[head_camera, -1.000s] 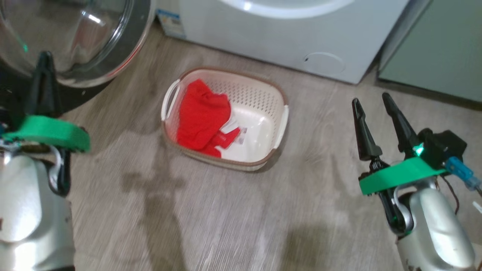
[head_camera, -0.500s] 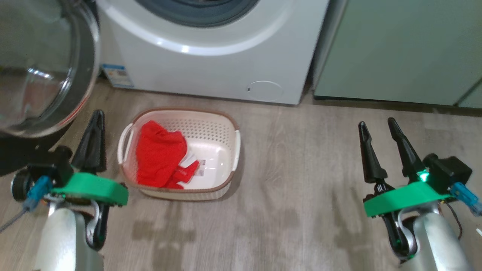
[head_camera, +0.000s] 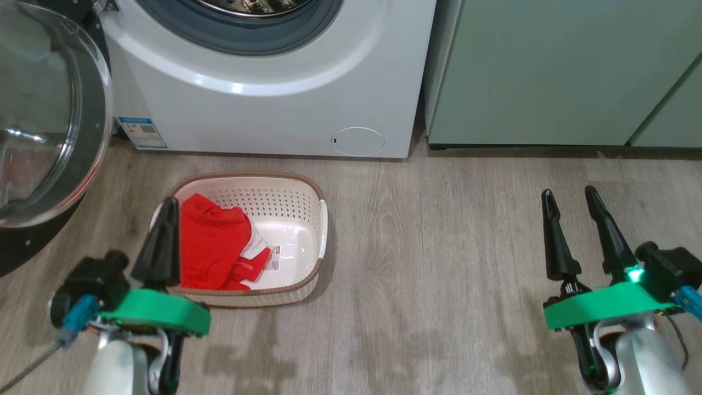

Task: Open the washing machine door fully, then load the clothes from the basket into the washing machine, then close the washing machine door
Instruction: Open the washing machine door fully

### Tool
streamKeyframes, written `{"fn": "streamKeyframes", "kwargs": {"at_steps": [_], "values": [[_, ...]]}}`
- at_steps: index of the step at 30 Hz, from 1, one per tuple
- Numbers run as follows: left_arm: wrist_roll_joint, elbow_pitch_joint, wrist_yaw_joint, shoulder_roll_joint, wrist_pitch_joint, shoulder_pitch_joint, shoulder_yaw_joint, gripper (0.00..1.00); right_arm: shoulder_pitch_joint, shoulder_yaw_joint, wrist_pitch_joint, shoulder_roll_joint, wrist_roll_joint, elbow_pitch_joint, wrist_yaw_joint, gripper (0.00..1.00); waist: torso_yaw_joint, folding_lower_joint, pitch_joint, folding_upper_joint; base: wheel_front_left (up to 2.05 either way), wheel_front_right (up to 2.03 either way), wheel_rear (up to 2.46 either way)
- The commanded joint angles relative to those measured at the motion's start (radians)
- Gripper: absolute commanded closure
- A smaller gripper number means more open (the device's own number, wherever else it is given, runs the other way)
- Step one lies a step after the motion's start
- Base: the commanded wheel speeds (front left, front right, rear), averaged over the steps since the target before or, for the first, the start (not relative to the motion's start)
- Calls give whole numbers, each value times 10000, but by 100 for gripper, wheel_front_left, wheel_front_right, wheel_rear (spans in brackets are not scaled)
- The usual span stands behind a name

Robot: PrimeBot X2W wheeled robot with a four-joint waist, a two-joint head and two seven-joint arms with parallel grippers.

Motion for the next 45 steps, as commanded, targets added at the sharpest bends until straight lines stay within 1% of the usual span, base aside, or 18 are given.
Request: {"fn": "streamKeyframes", "kwargs": {"at_steps": [1, 10, 11, 12, 13, 14, 21, 36, 40, 45], "values": [[-110, -388, 11, 90, -49, -117, 171, 100, -111, 186, -91, 57, -21, -362, 0, 0, -14, 1, -6, -1, 0, 0, 0], [-583, -378, 226, 84, -49, 224, -381, 100, -67, 86, -91, 95, -51, -367, 0, 0, 31, 1, -43, -1, 0, 0, 0], [-615, -382, 227, 83, -49, 230, -430, 95, -61, 80, -91, 97, -56, -366, 0, 0, 49, 1, -56, -1, 0, 0, 0], [-632, -394, 238, 83, -49, 236, -465, 62, -56, 80, -91, 98, -59, -362, 0, 0, 64, 1, -65, -1, 0, 0, 0], [-646, -406, 249, 83, -49, 243, -496, 17, -54, 83, -91, 99, -60, -357, 0, 0, 77, 1, -71, -1, 0, 0, 0], [-653, -418, 263, 83, -49, 250, -521, 0, -54, 89, -91, 100, -46, -352, 0, 0, 88, 1, -75, -1, 0, 0, 0], [-620, -342, 227, 82, -49, 328, -801, 0, -93, 103, -91, 103, 60, -91, 0, 0, 119, 1, -91, -1, 0, 0, 0], [-558, -260, 273, 82, -49, 336, -819, 0, -132, 68, -91, 104, 61, -33, 0, 0, 133, 1, -103, -1, 0, 0, 0], [-836, -378, 307, 82, -49, 309, -775, 0, -145, 73, -91, 104, 54, -28, 0, 0, 156, 1, -91, -1, 0, 0, 0], [-818, -438, 291, 82, -49, 305, -805, 0, -166, 63, -91, 104, 73, 20, 0, 0, 166, 1, -94, -1, 0, 0, 0]]}}
